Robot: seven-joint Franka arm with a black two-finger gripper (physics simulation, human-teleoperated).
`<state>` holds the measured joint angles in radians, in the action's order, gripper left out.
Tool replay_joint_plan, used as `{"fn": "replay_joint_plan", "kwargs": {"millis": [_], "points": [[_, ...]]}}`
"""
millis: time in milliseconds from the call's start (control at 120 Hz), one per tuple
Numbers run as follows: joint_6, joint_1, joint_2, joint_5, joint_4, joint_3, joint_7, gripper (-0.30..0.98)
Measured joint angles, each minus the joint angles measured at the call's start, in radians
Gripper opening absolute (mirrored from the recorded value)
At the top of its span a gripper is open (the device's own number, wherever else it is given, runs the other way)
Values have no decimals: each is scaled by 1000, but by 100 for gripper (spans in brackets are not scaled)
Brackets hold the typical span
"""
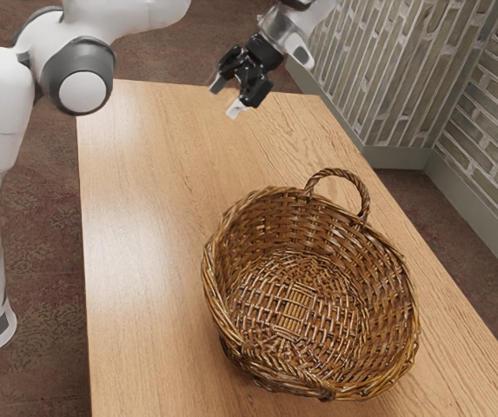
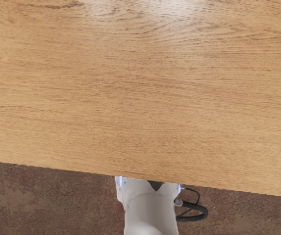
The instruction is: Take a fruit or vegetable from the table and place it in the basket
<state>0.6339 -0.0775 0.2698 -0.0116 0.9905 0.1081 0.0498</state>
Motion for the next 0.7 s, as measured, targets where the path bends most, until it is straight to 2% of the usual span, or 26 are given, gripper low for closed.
{"fn": "replay_joint_plan", "kwargs": {"millis": [117, 250, 350, 475, 700], "points": [[358, -34, 30, -5, 107, 14, 41, 69], [580, -41, 33, 18, 121, 30, 70, 69], [674, -19, 30, 28, 121, -23, 79, 69], [746, 6, 32, -8, 134, -110, 77, 68], [841, 0, 34, -31, 196, -119, 78, 69]]}}
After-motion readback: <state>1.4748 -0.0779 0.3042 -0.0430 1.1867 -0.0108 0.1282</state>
